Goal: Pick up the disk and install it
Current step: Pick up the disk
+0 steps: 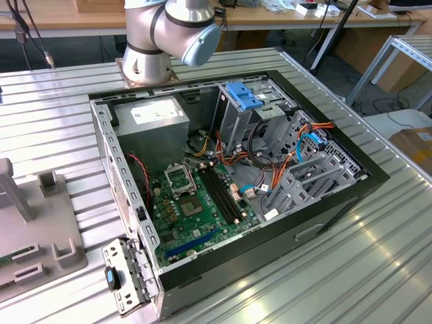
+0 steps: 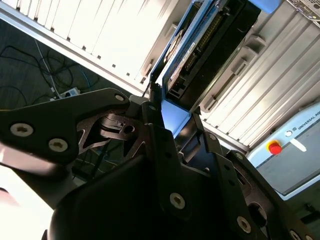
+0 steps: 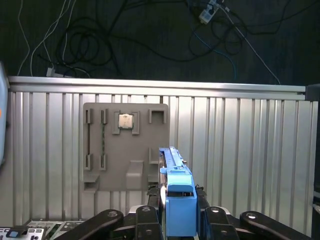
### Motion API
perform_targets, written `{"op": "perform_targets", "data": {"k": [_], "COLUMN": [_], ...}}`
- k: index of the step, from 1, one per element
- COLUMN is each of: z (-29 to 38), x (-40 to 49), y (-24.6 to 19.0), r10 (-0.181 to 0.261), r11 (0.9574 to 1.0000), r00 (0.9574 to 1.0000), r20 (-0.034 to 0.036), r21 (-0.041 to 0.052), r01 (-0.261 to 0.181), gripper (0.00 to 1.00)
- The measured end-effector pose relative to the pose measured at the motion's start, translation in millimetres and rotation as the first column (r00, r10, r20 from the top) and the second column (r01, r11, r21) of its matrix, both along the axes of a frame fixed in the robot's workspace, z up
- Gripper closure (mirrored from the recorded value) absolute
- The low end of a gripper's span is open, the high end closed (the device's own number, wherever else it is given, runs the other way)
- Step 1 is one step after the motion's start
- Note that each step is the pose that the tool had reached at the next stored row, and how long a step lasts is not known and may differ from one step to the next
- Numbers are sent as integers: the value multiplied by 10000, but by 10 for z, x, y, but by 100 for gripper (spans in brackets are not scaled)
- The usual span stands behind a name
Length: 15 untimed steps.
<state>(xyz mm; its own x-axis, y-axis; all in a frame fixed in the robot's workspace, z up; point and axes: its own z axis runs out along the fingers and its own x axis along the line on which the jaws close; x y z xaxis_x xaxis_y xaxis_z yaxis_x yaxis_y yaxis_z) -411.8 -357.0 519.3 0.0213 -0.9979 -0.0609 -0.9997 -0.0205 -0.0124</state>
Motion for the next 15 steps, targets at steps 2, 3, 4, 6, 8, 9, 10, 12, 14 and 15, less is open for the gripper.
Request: {"op": "perform_targets", "data": {"k": [2,3,4,6,8,9,10,12,14,15], "z": [0,0,0,0,0,0,0,0,0,0], "x": [56,87,118,156,180,179,181,200,260,300], "y": [0,0,0,0,0,0,0,0,0,0], "r10": [1,0,1,0,1,-1,0,1,0,0], "r11": [10000,10000,10000,10000,10000,10000,10000,10000,10000,10000], "r00": [10000,10000,10000,10000,10000,10000,10000,10000,10000,10000], "r20": [0,0,0,0,0,0,0,-1,-1,1], "r21": [0,0,0,0,0,0,0,0,0,0], "r01": [-1,0,-1,0,-1,1,0,-1,0,0], "gripper": [64,64,64,64,64,64,64,64,64,64]}}
